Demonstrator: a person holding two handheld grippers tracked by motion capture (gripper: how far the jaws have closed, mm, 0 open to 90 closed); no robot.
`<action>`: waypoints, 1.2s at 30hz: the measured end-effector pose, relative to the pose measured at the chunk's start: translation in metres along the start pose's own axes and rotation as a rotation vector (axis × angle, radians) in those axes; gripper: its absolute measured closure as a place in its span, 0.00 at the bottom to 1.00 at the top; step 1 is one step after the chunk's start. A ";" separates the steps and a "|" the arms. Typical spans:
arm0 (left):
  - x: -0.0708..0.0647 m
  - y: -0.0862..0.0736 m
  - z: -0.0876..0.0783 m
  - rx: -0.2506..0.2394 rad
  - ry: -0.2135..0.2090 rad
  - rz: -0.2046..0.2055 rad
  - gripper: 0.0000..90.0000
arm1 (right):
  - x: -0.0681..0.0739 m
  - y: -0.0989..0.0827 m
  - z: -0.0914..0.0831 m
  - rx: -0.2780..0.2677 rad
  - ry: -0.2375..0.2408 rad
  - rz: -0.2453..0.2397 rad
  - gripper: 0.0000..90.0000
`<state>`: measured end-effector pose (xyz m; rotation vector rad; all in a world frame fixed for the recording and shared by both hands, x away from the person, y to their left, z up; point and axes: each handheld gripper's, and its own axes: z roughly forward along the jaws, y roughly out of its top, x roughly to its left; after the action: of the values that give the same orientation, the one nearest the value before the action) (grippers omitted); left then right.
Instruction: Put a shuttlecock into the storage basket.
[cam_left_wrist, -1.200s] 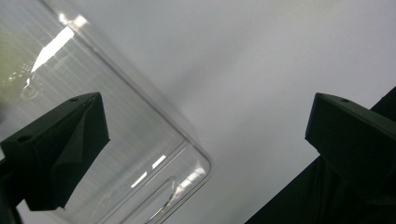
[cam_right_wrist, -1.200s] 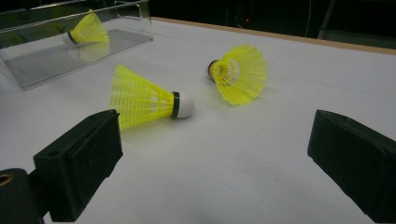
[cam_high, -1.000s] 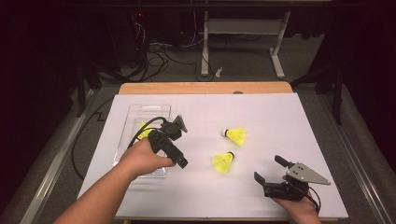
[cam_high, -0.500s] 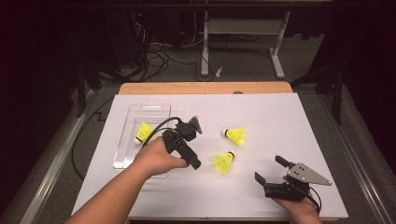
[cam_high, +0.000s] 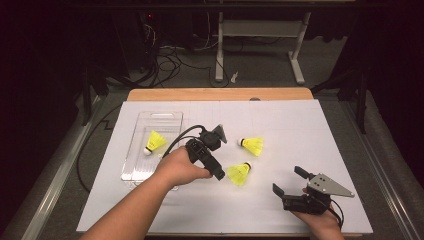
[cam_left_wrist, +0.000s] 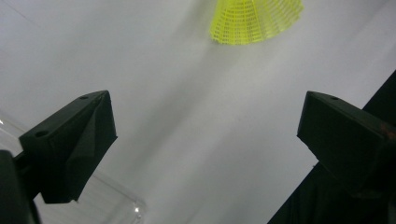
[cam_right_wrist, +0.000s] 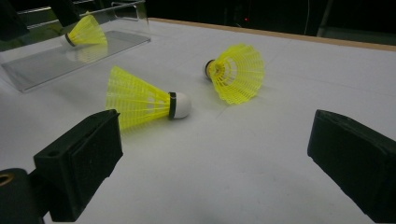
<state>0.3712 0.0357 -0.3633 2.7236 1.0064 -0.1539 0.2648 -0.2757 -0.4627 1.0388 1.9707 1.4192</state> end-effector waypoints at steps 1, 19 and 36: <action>0.000 0.001 0.001 -0.001 -0.003 0.001 0.10 | 0.001 0.000 0.000 -0.001 0.002 -0.003 0.04; -0.006 0.012 0.020 -0.004 -0.016 0.009 0.23 | 0.001 0.000 -0.003 -0.006 0.004 -0.009 0.04; -0.033 0.023 0.046 0.015 -0.089 0.037 0.37 | 0.001 0.000 -0.004 -0.006 0.003 -0.010 0.04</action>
<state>0.3608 -0.0139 -0.3981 2.7204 0.9332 -0.2744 0.2615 -0.2772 -0.4616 1.0237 1.9698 1.4216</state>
